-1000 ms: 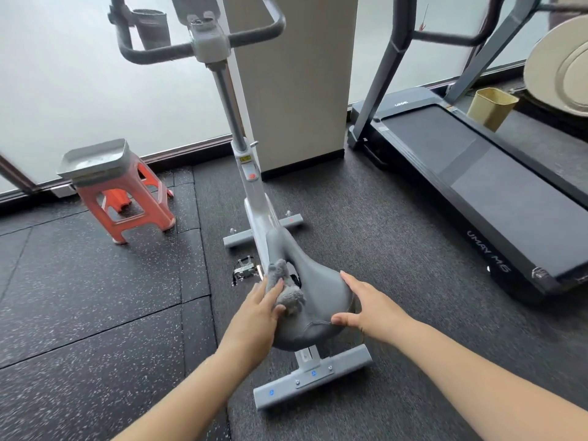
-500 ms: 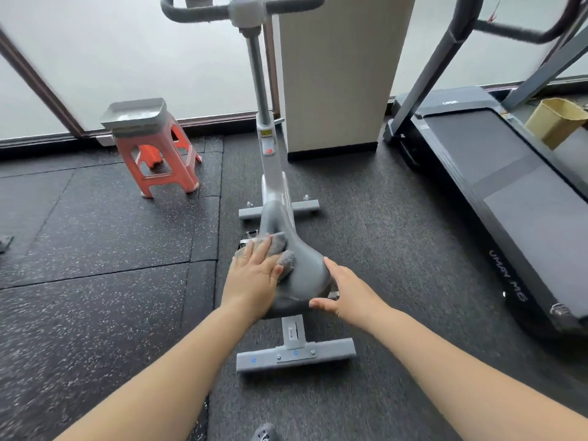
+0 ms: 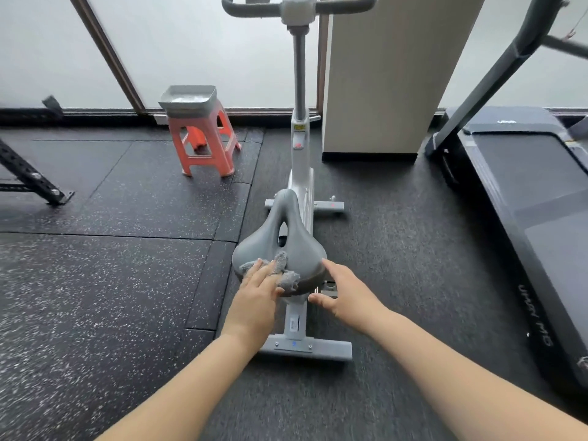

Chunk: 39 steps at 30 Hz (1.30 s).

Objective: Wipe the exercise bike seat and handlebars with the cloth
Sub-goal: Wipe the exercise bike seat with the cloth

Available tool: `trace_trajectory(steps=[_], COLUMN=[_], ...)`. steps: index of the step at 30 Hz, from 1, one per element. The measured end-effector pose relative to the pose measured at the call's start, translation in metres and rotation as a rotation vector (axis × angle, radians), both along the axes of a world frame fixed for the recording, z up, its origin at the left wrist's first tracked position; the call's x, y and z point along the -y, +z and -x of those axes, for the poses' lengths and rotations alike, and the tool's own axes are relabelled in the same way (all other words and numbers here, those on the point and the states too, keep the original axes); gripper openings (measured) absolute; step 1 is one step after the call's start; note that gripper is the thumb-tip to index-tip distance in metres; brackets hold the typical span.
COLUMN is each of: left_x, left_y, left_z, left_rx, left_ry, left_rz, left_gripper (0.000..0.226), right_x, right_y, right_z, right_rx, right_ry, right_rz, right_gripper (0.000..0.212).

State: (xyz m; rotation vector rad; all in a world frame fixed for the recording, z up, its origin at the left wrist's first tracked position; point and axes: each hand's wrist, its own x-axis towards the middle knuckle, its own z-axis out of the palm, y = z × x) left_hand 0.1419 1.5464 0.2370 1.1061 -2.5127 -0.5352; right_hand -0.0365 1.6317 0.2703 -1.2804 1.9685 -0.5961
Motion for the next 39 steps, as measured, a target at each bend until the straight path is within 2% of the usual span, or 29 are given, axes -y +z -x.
trace_trajectory(steps=[3,4,5,8,9,14,20,26,31,33,35,37,39], left_x=[0.006,0.007,0.007,0.003,0.004,0.022,0.089,0.127,0.157,0.167,0.178,0.181,0.172], left_y=[0.027,0.03,0.029,0.005,-0.001,-0.004,0.007,0.012,0.015,0.018,0.02,0.02,0.019], left_z=[0.015,0.024,0.036,0.066,0.069,0.071,0.113,0.132,0.141,0.137,0.118,0.094,0.074], left_rx=[-0.319,-0.318,-0.229,0.258,0.33,0.327,0.385,0.46,0.397,0.293,0.216,0.298,0.346], left_ry=[0.086,0.065,0.01,-0.103,-0.097,-0.169,-0.188,-0.129,-0.078,-0.021,0.159,0.285,0.273], left_rz=[-0.154,-0.139,-0.11,0.024,0.057,0.103,-0.103,-0.027,0.035,-0.023,-0.112,-0.236,-0.373], left_gripper=[0.033,0.033,0.038,0.052,0.055,0.055,0.042,0.042,0.041,0.038,0.034,0.032,0.032], right_x=[0.001,0.002,0.002,0.002,0.001,-0.003,0.01,0.019,0.035,0.035,0.034,0.033,0.032], right_y=[-0.002,-0.003,-0.004,-0.01,-0.011,-0.016,-0.018,-0.014,-0.015,-0.016,-0.017,-0.02,-0.023], right_z=[0.005,0.006,0.008,0.013,0.015,0.02,0.022,0.017,0.016,0.015,0.013,0.011,0.008], right_rx=[0.025,0.033,0.04,0.05,0.05,0.019,0.042,0.048,0.058,0.054,0.063,0.071,0.069], right_ry=[-0.054,-0.08,-0.107,-0.155,-0.158,-0.15,-0.192,-0.155,-0.117,-0.114,-0.116,-0.117,-0.123], right_rz=[0.015,0.02,0.016,0.013,0.003,-0.013,0.0,0.028,0.005,0.012,0.022,0.034,0.045], right_gripper=[0.073,0.074,0.077,0.084,0.084,0.085,0.086,0.084,0.087,0.086,0.084,0.082,0.081])
